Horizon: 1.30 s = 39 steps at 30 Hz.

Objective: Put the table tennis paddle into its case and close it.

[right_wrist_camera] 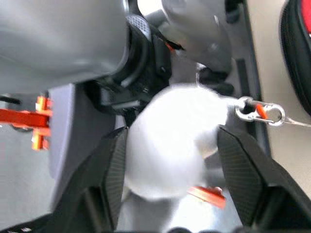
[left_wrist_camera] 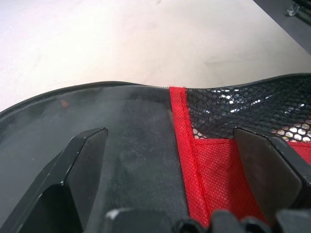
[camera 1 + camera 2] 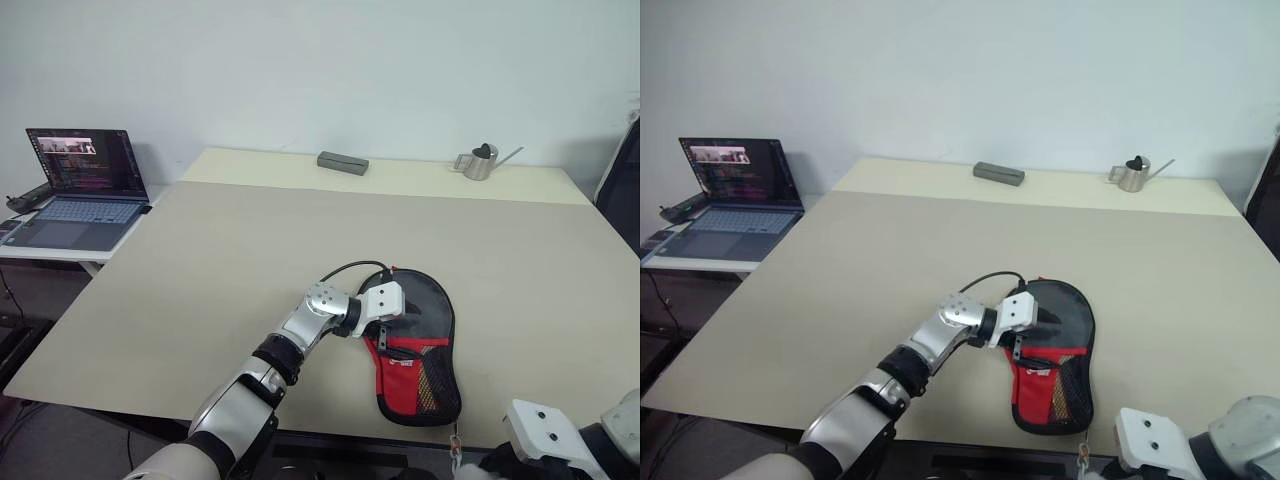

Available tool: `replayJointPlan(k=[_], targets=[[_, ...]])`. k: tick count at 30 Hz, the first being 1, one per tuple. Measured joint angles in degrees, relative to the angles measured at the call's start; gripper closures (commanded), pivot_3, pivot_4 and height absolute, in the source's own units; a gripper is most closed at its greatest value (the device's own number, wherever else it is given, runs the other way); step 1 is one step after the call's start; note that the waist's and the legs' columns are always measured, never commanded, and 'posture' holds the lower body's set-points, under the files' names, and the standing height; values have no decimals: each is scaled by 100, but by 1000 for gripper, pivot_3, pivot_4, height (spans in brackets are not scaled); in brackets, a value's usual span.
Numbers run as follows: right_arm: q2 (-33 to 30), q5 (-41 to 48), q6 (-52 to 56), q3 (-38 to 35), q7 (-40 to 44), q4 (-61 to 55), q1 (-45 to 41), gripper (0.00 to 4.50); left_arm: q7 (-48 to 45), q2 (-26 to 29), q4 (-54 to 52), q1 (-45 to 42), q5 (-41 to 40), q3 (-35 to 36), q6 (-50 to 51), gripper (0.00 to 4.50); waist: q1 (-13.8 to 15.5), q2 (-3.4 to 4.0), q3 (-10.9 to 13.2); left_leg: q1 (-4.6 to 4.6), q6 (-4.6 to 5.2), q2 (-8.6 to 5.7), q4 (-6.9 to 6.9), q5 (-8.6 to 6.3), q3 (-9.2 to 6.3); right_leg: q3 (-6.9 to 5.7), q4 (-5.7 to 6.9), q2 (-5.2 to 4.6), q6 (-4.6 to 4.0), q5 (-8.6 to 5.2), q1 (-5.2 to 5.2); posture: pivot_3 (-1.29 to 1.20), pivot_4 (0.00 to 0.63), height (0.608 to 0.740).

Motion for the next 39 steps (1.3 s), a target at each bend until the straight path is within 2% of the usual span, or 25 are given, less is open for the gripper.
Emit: replayJointPlan(k=[4,7,10,12,15,17,21,24,31,35,39], targets=[[72,376,34,-531,303,-6,-52,1681,40,-15,54,-18,0,0,-3,0,1,-1,-1,0,-1,1,1,-1,2,0,-1,-2,-9,-5,5,0,150,740],[116,1030,348,-909,341,-67,-285,1681,59,-17,81,-24,0,2,-12,0,-1,-1,-1,-1,-1,3,1,-1,6,2,-3,-5,-19,-11,6,0,150,740],[134,1944,758,-985,-65,274,-1481,1681,82,-20,153,-64,3,2,-30,0,-17,-1,0,-1,-2,4,2,-1,11,3,-15,-10,-27,-15,9,0,150,740],[245,2106,915,-711,-456,698,-2220,1681,89,-34,153,-47,2,14,-66,0,-13,-4,3,-13,-2,11,0,-1,7,6,-33,-12,-29,-16,9,0,150,740],[597,1890,988,51,-1102,1629,-3375,1681,36,-36,-22,107,-74,123,12,0,-14,8,10,-30,3,7,1,2,2,5,-44,-12,-27,-13,-6,0,150,740],[697,1589,948,499,-1230,2096,-3740,1681,-97,20,-317,290,-207,220,188,0,-22,15,9,-35,41,0,2,25,6,15,-26,-10,3,12,-30,0,150,740],[1058,1039,500,1062,-1229,2805,-4197,1681,-295,213,-769,429,-341,301,585,0,-43,16,9,-45,44,-1,-10,23,14,13,10,7,-40,10,-47,0,150,740],[1463,594,39,1391,-1256,3346,-4541,1681,-292,332,-1135,539,-435,397,1008,0,-68,29,21,-42,47,-1,-11,22,16,16,24,15,-25,0,-51,0,150,740],[2227,-51,-879,1695,-1182,4585,-5053,1681,-35,848,-2804,711,-975,1034,2194,0,-196,54,89,-33,42,-1,-7,25,14,22,38,15,5,2,-48,0,150,740],[2463,-332,-1253,1743,-1112,5409,-5535,1681,228,1486,-4005,1102,-1405,1628,2961,0,-314,71,95,-22,40,4,-10,28,12,37,43,20,0,3,-52,0,150,740],[2569,-611,-1688,1813,-909,6292,-5977,1681,434,2188,-4744,1691,-1735,2199,3518,0,-355,75,98,-20,39,3,-16,28,10,41,45,23,-29,6,-63,0,150,740]])
